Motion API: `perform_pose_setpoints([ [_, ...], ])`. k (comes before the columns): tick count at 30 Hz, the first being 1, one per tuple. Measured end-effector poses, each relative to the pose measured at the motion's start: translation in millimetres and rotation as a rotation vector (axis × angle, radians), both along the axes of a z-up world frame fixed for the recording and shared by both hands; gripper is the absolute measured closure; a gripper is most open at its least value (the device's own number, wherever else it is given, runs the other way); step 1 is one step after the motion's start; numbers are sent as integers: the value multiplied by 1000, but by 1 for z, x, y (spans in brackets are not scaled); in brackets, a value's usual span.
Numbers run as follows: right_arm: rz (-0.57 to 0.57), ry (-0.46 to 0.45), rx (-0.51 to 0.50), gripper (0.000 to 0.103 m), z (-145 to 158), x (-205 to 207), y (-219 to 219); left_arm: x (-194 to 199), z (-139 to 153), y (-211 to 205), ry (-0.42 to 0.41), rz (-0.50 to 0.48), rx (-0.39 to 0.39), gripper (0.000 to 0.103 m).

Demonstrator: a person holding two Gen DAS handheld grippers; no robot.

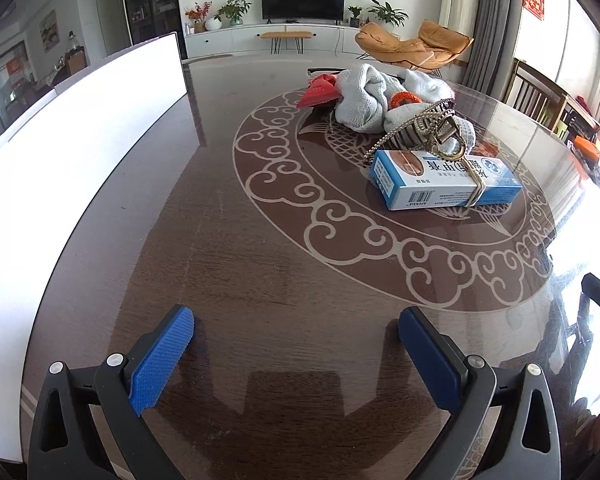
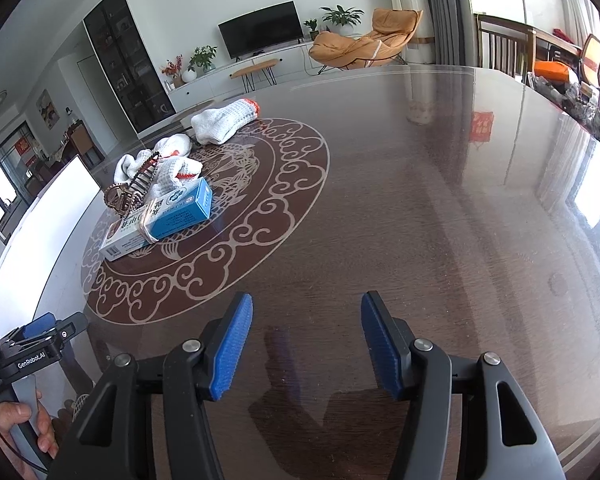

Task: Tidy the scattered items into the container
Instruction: 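Lower the left gripper toward the blue-and-white ointment box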

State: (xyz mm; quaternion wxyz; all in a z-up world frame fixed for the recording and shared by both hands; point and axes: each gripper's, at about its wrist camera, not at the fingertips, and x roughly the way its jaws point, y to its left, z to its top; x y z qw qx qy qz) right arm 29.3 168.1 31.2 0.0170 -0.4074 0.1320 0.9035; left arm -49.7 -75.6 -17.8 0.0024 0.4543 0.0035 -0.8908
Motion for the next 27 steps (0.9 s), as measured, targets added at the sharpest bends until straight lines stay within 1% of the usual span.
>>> perform_pose_setpoints([
  [4,1,-4,14,43,0,0,-2,0,0,0,-1,2,-3,0],
  [9,4,-22,68,43,0,-3,-10,1,0,0,-1,1,-4,0],
  [12,6,-27,82,42,0,-3,-11,1,0,0,-1,1,-3,0],
  [17,6,-16,63,42,0,-2,-9,1,0,0,0,1,-3,0],
  [18,14,-8,41,41,1,-2,-7,1,0,0,0,2,-3,0],
  [19,40,10,-6,41,1,-6,-6,1,0,0,0,2,-4,0],
  [20,67,21,-38,41,2,-15,-5,1,0,0,0,3,-4,0],
  [21,76,16,-30,41,3,-27,-6,1,0,0,1,3,-4,0],
  [24,98,32,46,41,15,-77,-11,1,0,0,1,4,-5,0],
  [26,97,56,122,41,24,-111,-13,1,0,0,1,4,-4,0],
  [27,102,51,152,41,27,-129,-15,1,0,0,1,4,-4,0],
])
